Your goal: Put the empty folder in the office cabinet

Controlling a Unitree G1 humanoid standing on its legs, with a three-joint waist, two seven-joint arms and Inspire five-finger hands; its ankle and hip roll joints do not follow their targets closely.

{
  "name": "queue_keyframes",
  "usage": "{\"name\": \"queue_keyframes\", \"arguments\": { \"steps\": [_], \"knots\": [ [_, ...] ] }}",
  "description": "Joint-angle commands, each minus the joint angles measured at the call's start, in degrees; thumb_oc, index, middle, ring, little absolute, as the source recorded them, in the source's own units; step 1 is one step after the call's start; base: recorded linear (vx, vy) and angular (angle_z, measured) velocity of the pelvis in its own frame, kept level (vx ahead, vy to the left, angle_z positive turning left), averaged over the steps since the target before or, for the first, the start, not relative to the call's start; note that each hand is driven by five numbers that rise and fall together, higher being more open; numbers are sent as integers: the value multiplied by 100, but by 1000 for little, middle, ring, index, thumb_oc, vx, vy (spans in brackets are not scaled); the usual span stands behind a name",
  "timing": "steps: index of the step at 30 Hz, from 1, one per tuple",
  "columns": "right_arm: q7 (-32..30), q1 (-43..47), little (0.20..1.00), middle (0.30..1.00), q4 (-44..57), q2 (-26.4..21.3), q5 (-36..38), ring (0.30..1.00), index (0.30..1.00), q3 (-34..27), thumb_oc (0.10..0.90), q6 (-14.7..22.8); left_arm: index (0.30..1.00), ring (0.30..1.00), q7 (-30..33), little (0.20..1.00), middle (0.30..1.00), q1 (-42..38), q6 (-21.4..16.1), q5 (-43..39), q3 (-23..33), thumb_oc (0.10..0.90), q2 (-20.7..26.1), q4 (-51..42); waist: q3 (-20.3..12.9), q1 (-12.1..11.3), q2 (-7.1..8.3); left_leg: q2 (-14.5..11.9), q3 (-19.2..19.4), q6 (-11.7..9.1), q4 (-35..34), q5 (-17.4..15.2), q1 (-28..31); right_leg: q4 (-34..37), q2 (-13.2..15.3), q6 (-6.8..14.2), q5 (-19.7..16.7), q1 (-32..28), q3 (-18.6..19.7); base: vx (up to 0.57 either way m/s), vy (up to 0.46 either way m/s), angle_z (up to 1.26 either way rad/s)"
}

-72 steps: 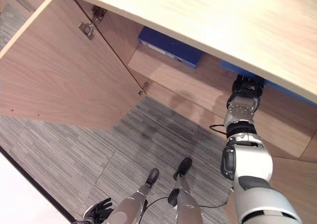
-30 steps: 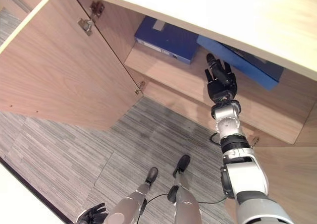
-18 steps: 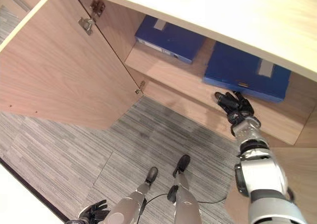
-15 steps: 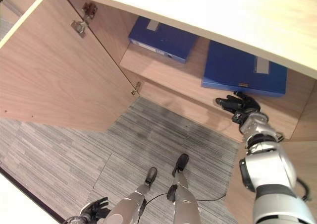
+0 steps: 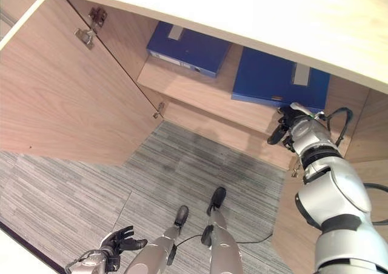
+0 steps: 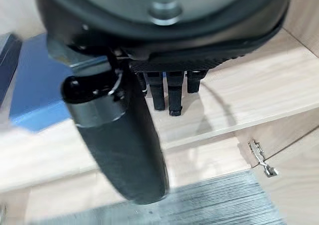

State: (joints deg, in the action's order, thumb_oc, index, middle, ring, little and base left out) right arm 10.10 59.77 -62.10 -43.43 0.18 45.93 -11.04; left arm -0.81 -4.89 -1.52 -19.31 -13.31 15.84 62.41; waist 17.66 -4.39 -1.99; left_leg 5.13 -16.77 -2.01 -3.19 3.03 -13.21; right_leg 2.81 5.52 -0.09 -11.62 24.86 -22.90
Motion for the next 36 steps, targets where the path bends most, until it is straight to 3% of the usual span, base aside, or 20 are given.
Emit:
{"name": "queue_keyframes", "arguments": {
  "steps": [1, 4, 6, 10, 12, 16, 19, 24, 31, 36],
  "knots": [
    [693, -184, 900, 900, 477, 306, 294, 900, 900, 541, 800, 291, 900, 900, -118, 900, 900, 498, -14, 212, 63, 800, 567, 41, -198, -116, 172, 578, 123, 258, -181, -286, 166, 219, 42, 652, -211, -20, 540, -16, 8, -10],
    [823, -277, 900, 900, 1402, 253, 842, 900, 900, 692, 800, 376, 900, 900, -141, 900, 900, 502, -37, 202, 99, 800, 609, -72, -178, -119, 167, 583, 140, 259, -181, -281, 155, 219, 56, 660, -214, -8, 544, -16, 7, -10],
    [592, -265, 900, 900, 1682, 281, 1442, 900, 900, 513, 800, 541, 900, 900, -123, 900, 900, 552, -68, 219, 108, 800, 579, -116, -173, -134, 156, 594, 153, 260, -181, -272, 144, 219, 71, 669, -228, 8, 538, -19, 9, -10],
    [-230, 19, 900, 900, 974, 590, 1968, 900, 900, -205, 800, 798, 900, 900, 21, 900, 900, 646, -112, 152, 105, 800, 460, -60, -185, -221, 112, 603, 145, 270, -181, -250, 126, 219, 96, 679, -241, 14, 510, -2, 1, -1],
    [-829, 388, 900, 900, 132, 923, 2299, 900, 900, -926, 800, 868, 900, 900, 167, 900, 900, 699, -132, 85, 71, 800, 377, 81, -192, -295, 65, 602, 136, 282, -181, -242, 133, 219, 92, 673, -238, 3, 501, 15, -5, 12],
    [-1386, 822, 900, 900, -800, 1165, 3009, 900, 900, -1764, 800, 941, 900, 900, 319, 900, 900, 650, -150, 24, -52, 800, 348, 283, -198, -391, 13, 610, 121, 285, -181, -242, 114, 219, 68, 677, -228, 9, 482, 9, -17, 9],
    [-1590, 1006, 900, 900, -875, 1152, 3226, 900, 900, -1919, 800, 1012, 900, 900, 410, 900, 900, 636, -165, 30, -116, 800, 346, 320, -187, -433, -5, 615, 124, 277, -181, -225, 75, 219, 57, 681, -220, 33, 475, 1, -14, 9],
    [-1738, 1125, 900, 900, -637, 1058, 3018, 900, 900, -1765, 800, 1059, 900, 900, 469, 900, 900, 638, -176, -5, -115, 800, 308, 361, -174, -414, 5, 601, 116, 266, -181, -217, 65, 219, 53, 677, -206, 34, 464, 0, 0, 0],
    [-1960, 1301, 900, 900, -34, 745, 1765, 900, 900, -1107, 800, 1020, 900, 900, 604, 900, 900, 540, -191, 13, -83, 800, 215, 388, -173, -276, 126, 579, 115, 245, -181, -223, 28, 219, 28, 674, -198, 81, 465, 0, 0, 0],
    [-1734, 1595, 900, 900, -385, 683, 1133, 900, 900, -514, 800, 839, 900, 900, 660, 900, 900, 439, -244, -1, -85, 800, 218, 435, -176, -256, 209, 571, 131, 242, -181, -219, -28, 219, 3, 674, -210, 157, 474, 5, -4, -2]
  ]
}}
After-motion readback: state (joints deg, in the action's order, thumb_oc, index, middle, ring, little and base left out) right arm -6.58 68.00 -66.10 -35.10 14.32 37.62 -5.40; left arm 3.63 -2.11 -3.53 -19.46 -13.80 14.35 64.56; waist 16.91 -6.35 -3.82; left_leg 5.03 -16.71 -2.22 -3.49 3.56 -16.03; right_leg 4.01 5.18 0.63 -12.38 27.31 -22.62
